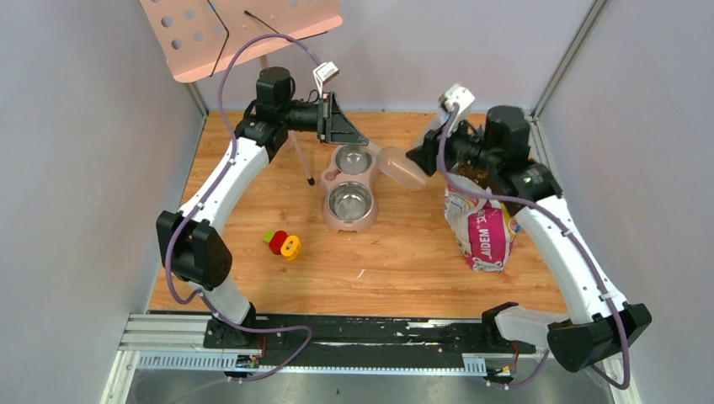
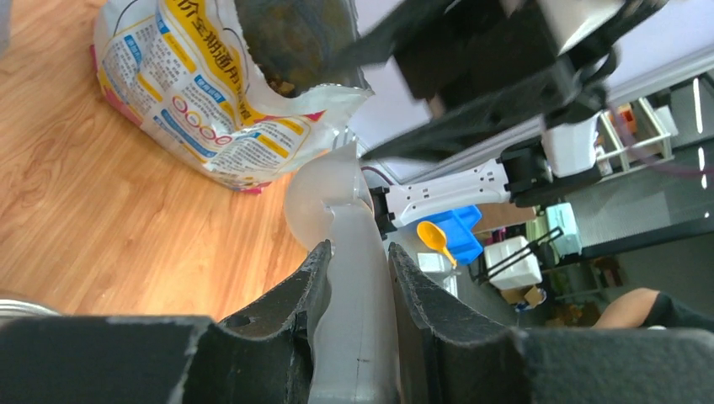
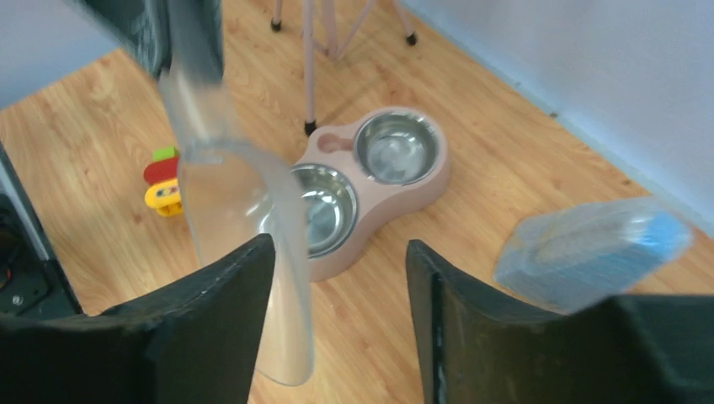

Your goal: Serve the pet food

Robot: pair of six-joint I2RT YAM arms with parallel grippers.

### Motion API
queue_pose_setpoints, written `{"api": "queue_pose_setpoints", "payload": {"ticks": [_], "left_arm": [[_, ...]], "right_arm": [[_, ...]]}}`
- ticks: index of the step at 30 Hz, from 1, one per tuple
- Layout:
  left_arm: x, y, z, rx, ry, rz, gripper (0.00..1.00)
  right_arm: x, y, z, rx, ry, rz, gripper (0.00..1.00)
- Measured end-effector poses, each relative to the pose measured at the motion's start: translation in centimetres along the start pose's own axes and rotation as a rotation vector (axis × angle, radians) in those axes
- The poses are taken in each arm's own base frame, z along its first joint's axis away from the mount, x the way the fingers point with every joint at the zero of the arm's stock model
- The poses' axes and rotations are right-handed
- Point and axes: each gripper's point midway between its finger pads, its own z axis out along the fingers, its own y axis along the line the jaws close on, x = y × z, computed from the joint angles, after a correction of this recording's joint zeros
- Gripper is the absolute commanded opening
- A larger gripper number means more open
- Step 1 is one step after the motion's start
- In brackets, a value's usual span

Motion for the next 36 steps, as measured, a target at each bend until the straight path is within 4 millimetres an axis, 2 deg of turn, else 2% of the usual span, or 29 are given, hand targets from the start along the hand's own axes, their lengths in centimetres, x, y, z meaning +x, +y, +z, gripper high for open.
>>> {"api": "queue_pose_setpoints", "payload": {"ticks": [3, 6, 8, 10, 12, 17, 19, 21, 23, 26, 31, 34, 36], "left_arm": [[0.2, -0.8, 0.6, 0.009, 0.016, 0.038, 0.0], [0.4, -2.2, 1.6, 0.023, 0.036, 0.094, 0.0], [0.5, -3.2, 2.4, 0.026, 0.046, 0.147, 0.0], [0.4, -4.3, 3.2, 0.014, 0.046, 0.212, 0.0], [0.0, -5.1, 3.9, -0.003, 0.036, 0.281, 0.0], [-1.8, -6.5, 5.6, -0.062, -0.022, 0.426, 0.0], [-2.8, -6.8, 6.4, -0.077, -0.047, 0.467, 0.0], [-3.7, -6.6, 7.6, -0.095, -0.065, 0.497, 0.0], [-4.4, -5.6, 9.3, -0.121, -0.076, 0.525, 0.0], [-4.3, -3.5, 12.7, -0.16, -0.06, 0.555, 0.0], [-2.0, 1.3, 17.8, -0.229, 0.009, 0.569, 0.0], [-0.2, 3.7, 19.7, -0.256, 0.057, 0.565, 0.0], [0.4, 4.7, 20.2, -0.269, 0.069, 0.563, 0.0]], "right_arm": [[-3.8, -2.1, -2.3, 0.054, -0.022, 0.042, 0.68], [-7.8, -5.6, -6.4, 0.177, -0.079, 0.081, 0.7], [-9.2, -7.5, -8.6, 0.282, -0.098, 0.092, 0.7], [-9.7, -9.4, -10.5, 0.399, -0.103, 0.102, 0.69], [-8.9, -10.9, -11.7, 0.488, -0.082, 0.124, 0.69], [-3.7, -14.8, -14.3, 0.695, 0.051, 0.236, 0.68], [-1.5, -15.5, -14.9, 0.743, 0.111, 0.28, 0.68], [-0.2, -15.8, -15.4, 0.771, 0.143, 0.306, 0.68], [0.5, -16.2, -16.0, 0.798, 0.161, 0.332, 0.68], [1.0, -16.7, -17.2, 0.838, 0.165, 0.373, 0.68], [0.8, -17.0, -18.1, 0.854, 0.15, 0.406, 0.68], [0.8, -16.8, -18.0, 0.844, 0.143, 0.419, 0.68], [0.8, -16.7, -17.9, 0.839, 0.142, 0.427, 0.68]]}}
